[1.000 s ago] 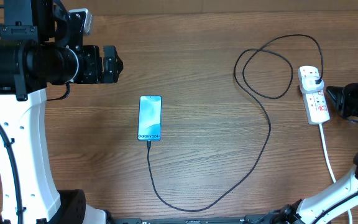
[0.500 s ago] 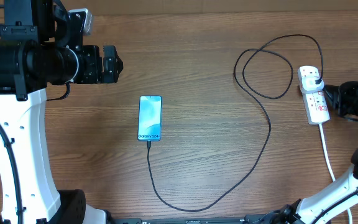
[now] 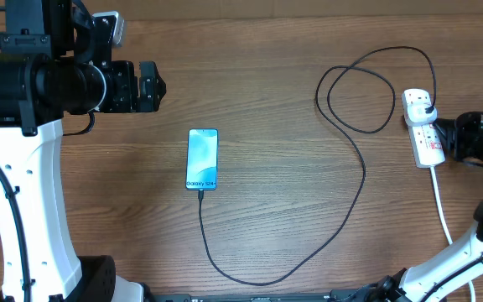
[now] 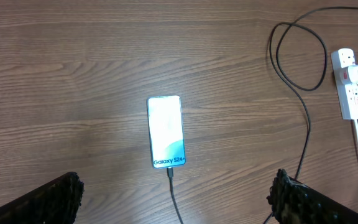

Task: Plug charger to phone and switch on socket
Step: 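Press the power strip switch down with the right gripper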

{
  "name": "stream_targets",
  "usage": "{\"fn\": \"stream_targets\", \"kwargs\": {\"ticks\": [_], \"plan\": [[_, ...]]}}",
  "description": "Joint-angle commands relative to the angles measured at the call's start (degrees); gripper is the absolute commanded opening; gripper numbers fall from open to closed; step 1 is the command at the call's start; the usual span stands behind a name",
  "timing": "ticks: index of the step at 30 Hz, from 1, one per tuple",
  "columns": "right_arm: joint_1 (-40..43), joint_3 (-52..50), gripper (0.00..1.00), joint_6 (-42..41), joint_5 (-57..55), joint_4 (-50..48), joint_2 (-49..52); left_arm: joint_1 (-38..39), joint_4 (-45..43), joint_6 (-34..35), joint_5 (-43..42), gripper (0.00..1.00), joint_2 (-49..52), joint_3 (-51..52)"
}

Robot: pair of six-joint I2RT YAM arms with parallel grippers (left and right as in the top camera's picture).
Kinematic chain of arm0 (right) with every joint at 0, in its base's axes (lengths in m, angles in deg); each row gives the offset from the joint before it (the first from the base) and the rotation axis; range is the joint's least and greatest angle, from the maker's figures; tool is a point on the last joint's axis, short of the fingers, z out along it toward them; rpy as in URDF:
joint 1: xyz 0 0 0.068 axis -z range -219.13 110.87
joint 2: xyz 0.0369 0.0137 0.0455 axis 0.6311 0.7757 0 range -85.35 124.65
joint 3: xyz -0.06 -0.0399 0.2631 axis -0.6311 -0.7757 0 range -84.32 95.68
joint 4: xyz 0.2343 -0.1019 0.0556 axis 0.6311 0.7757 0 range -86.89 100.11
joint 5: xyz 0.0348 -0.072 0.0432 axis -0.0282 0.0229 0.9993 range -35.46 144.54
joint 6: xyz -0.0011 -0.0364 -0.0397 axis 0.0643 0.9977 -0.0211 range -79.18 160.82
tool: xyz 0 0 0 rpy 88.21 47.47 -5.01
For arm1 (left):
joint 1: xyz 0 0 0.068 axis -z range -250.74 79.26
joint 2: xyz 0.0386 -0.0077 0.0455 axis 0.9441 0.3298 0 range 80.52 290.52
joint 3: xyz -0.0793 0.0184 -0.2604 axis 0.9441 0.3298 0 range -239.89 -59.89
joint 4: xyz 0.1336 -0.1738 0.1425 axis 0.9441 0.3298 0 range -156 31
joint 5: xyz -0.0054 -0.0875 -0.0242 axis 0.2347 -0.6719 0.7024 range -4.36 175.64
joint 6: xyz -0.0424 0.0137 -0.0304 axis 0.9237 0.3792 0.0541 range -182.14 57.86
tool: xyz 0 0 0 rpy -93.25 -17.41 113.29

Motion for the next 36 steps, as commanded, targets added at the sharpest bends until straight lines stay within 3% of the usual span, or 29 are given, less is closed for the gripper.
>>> {"fn": "stream_targets", "kwargs": {"ticks": [1, 36], "plan": [[-0.4, -1.2, 0.04, 0.2, -0.2, -0.8, 0.3, -0.2, 0.0, 0.2, 0.3, 1.00, -0.9, -0.9], [-5.3, -2.4, 0.04, 0.0, -4.4, 3.8, 0.5, -0.2, 0.0, 0.2, 0.3, 1.00, -0.9, -0.9]]}}
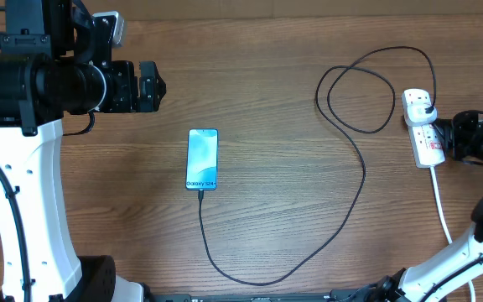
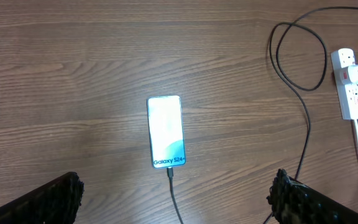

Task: Plug charger to phone and switch on socket
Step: 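Press the power strip switch down with the right gripper, then lift the right gripper up and away from the power strip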

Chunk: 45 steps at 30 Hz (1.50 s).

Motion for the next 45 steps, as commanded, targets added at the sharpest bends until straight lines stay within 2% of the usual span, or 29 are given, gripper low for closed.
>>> {"fn": "stream_targets", "kwargs": {"ticks": [1, 32, 39, 45], "plan": [[-3.8, -2.1, 0.04, 0.1, -0.4, 2.6, 1.4, -0.2, 0.0, 0.2, 0.3, 1.00, -0.9, -0.9], [-3.7, -2.1, 0.04, 0.3, 0.4, 4.4, 1.4, -0.2, -0.1, 0.2, 0.5, 1.00, -0.9, -0.9], [1.0, 0.4, 0.04, -0.2, 2.3, 3.6, 0.9, -0.2, -0.1, 0.2, 0.5, 1.00, -0.9, -0.9], [7.2, 5.0, 0.04, -0.3, 6.6, 7.3, -4.1, -0.1, -0.1, 0.2, 0.5, 1.00, -0.9, -0.9]]}}
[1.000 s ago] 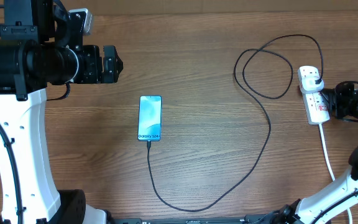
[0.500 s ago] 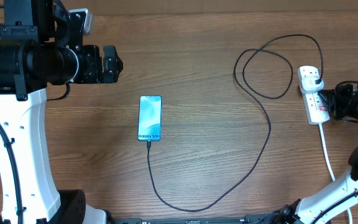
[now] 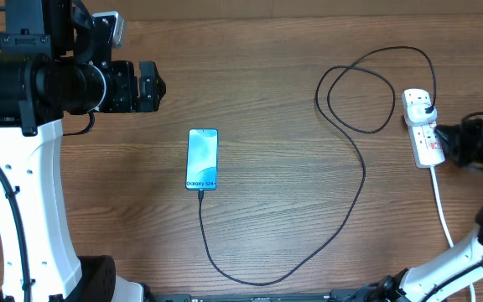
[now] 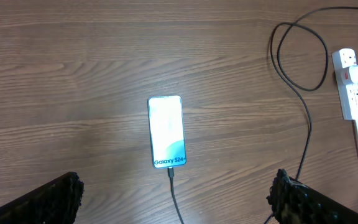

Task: Plug charger to phone and switch on socket
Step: 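Lift the right gripper up and away from the power strip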

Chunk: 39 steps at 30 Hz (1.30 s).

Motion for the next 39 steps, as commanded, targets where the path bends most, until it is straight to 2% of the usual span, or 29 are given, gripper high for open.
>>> {"fn": "stream_targets", "kwargs": {"ticks": [1, 10, 19, 26, 34, 37, 39], "plan": [[3.7, 4.0, 0.04, 0.2, 2.8, 1.3, -4.5, -0.1, -0.1, 0.2, 0.3, 1.00, -0.9, -0.9], [4.2, 4.7, 0.04, 4.4, 11.2, 4.5, -19.3, -0.2, -0.1, 0.2, 0.3, 1.00, -0.9, -0.9], [-7.1, 4.7, 0.04, 11.2, 10.9, 11.2, -35.4, -0.1, -0.1, 0.2, 0.3, 1.00, -0.9, -0.9], [-24.2, 5.8, 0.04, 12.8, -6.6, 17.7, -47.4, -0.1, -0.1, 0.2, 0.3, 1.00, -0.9, -0.9], [-50.0, 11.4, 0.05, 17.1, -37.7, 31.3, -55.7, -0.2, -0.1, 0.2, 0.3, 1.00, -0.9, -0.9], [-58.2, 12.1, 0.11, 17.0, -46.8, 36.1, -57.8, -0.2, -0.1, 0.2, 0.3, 1.00, -0.9, -0.9], [-62.4, 12.1, 0.22, 17.0, -48.5, 38.2, -59.1, -0.1, -0.1, 0.2, 0.3, 1.00, -0.9, -0.9]]}}
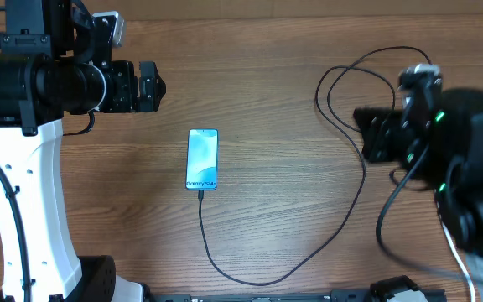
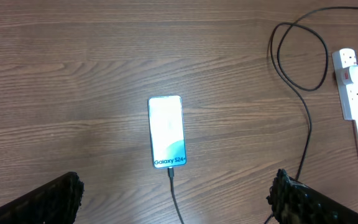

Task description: Plug charger to phone and switch on socket

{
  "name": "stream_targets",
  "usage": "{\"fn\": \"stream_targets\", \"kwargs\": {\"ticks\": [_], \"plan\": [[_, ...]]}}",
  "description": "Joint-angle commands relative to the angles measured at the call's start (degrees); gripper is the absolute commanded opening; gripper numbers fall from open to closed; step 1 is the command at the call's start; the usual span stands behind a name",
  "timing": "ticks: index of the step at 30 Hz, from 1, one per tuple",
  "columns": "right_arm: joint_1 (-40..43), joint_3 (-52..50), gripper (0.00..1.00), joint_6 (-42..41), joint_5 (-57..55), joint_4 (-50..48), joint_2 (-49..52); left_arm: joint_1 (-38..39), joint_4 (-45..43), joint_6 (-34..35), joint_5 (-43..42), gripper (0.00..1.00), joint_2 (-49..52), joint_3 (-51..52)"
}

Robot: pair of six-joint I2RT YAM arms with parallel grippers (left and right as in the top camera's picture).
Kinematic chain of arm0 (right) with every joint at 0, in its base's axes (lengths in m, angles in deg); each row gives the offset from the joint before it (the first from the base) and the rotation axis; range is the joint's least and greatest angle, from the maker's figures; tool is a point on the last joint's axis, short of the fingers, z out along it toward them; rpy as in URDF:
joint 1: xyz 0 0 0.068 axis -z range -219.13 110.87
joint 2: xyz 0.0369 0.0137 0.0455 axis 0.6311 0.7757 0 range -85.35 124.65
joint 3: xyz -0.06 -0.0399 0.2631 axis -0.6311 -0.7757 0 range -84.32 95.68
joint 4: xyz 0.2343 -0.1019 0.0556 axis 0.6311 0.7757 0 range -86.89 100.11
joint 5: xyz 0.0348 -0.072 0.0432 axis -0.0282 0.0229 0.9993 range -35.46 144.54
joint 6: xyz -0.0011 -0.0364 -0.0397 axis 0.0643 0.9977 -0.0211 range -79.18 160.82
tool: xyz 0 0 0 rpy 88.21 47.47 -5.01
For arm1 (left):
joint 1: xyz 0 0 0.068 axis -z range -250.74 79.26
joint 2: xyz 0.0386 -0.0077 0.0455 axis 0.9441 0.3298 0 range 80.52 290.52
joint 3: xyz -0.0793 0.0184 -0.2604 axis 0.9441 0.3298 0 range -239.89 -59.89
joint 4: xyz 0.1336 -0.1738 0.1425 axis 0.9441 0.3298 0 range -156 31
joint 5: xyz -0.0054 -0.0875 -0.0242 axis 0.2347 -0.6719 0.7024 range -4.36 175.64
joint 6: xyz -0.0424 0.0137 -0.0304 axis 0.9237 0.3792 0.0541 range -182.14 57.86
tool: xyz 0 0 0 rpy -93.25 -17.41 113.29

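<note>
The phone [image 1: 202,158] lies screen-up and lit at mid-table, seen also in the left wrist view [image 2: 166,131]. A black charger cable [image 2: 173,186] is plugged into its near end and loops right [image 1: 363,176] to the adapter in the white power strip [image 2: 349,84]. Nothing touches the strip in the left wrist view. My left gripper [image 2: 176,190] hangs open high above the phone, empty. My right gripper [image 1: 369,134] is raised near the camera, blurred, covering the strip in the overhead view; whether its jaws are open does not show.
The cable forms a wide loop [image 1: 359,88] on the table left of the strip. The strip's white cord runs toward the front right edge. The left arm's white base [image 1: 15,210] stands at the left edge.
My right gripper was low at the right edge, next to the power strip. Now it is raised and further left, over the cable loop. Phone, cable and left gripper have not moved.
At all three earlier moments the phone lay with the cable in it, the left gripper hung open above, and the right gripper stayed close to the strip's right side with small shifts. Now the right arm is away from the strip.
</note>
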Motion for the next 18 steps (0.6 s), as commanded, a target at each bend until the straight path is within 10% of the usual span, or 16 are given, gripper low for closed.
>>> {"fn": "stream_targets", "kwargs": {"ticks": [1, 3, 4, 18], "plan": [[-5.9, 1.6, 0.25, 1.0, -11.9, 2.2, -2.3, -0.1, -0.1, 0.2, 0.3, 1.00, -0.9, -0.9], [-8.3, 1.5, 0.55, 0.8, -11.2, 4.3, -3.1, -0.1, -0.1, 0.2, 0.3, 1.00, -0.9, -0.9], [-9.2, 1.5, 0.99, 0.8, -10.8, 5.4, -3.4, -0.1, -0.1, 0.2, 0.3, 1.00, -0.9, -0.9], [-10.0, 1.5, 1.00, 1.0, -11.1, 15.0, -2.8, -0.2, -0.1, 0.2, 0.3, 1.00, -0.9, -0.9]]}}
